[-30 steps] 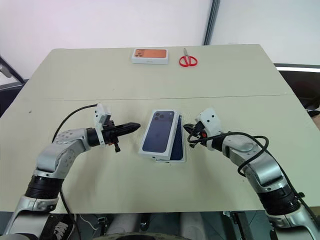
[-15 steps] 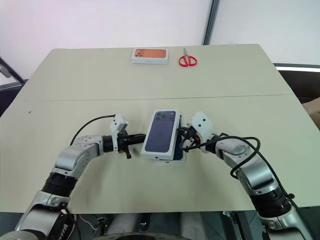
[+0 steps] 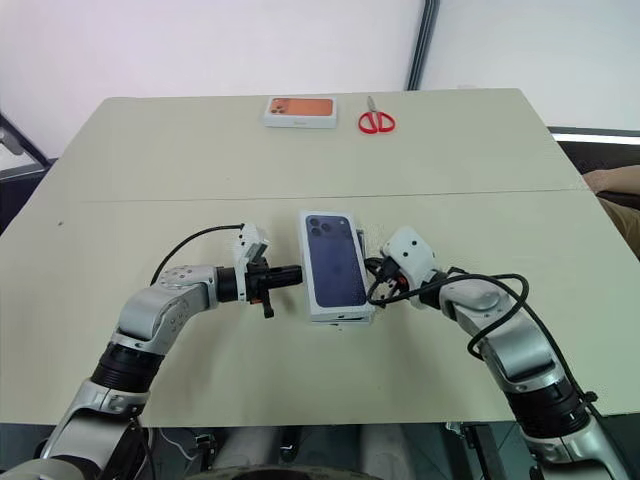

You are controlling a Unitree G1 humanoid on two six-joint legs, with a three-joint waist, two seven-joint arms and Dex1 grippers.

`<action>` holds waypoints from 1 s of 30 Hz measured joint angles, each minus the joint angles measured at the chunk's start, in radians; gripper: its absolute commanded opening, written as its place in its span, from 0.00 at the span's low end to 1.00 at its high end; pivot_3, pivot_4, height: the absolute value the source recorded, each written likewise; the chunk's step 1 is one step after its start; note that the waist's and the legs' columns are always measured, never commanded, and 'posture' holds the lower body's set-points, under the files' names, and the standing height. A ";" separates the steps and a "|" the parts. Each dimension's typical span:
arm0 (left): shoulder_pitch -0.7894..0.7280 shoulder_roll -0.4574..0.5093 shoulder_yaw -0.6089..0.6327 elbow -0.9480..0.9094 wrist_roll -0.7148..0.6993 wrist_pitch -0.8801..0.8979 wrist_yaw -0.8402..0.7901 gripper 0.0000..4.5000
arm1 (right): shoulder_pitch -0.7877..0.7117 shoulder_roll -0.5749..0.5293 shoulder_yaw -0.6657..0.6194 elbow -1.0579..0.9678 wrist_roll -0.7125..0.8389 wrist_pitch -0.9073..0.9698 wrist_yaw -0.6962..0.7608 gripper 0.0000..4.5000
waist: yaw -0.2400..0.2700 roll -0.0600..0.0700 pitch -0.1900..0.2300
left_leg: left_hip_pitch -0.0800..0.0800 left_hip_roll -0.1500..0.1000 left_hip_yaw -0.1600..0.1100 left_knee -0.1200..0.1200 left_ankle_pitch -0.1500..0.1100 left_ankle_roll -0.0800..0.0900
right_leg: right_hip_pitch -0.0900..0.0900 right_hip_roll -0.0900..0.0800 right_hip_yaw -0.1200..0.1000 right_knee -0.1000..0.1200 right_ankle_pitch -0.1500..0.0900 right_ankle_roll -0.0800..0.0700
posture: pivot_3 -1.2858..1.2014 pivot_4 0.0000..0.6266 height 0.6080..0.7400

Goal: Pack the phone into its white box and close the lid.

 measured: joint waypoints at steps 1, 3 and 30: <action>0.000 0.002 0.000 0.003 0.001 0.000 0.001 0.00 | 0.006 0.000 -0.003 -0.004 0.000 0.000 -0.001 0.01 | 0.000 0.000 0.000 | 0.000 0.000 0.000 0.000 0.000 0.000 | 0.000 0.000 0.000 0.000 0.000 0.000 | 0.52 0.24 1.00; 0.000 0.009 0.001 0.013 0.003 0.001 0.004 0.00 | 0.019 0.000 -0.019 -0.006 -0.002 0.003 -0.005 0.01 | 0.000 0.000 0.000 | 0.000 0.000 0.000 0.000 0.000 0.000 | 0.000 0.000 0.000 0.000 0.000 0.000 | 0.52 0.24 1.00; -0.024 -0.035 0.049 0.019 -0.035 0.064 0.072 0.00 | -0.004 0.059 -0.051 -0.009 -0.033 0.037 -0.026 0.01 | 0.000 0.000 0.000 | 0.000 0.000 0.000 0.000 0.000 0.000 | 0.000 0.000 0.000 0.001 0.000 0.000 | 0.52 0.24 1.00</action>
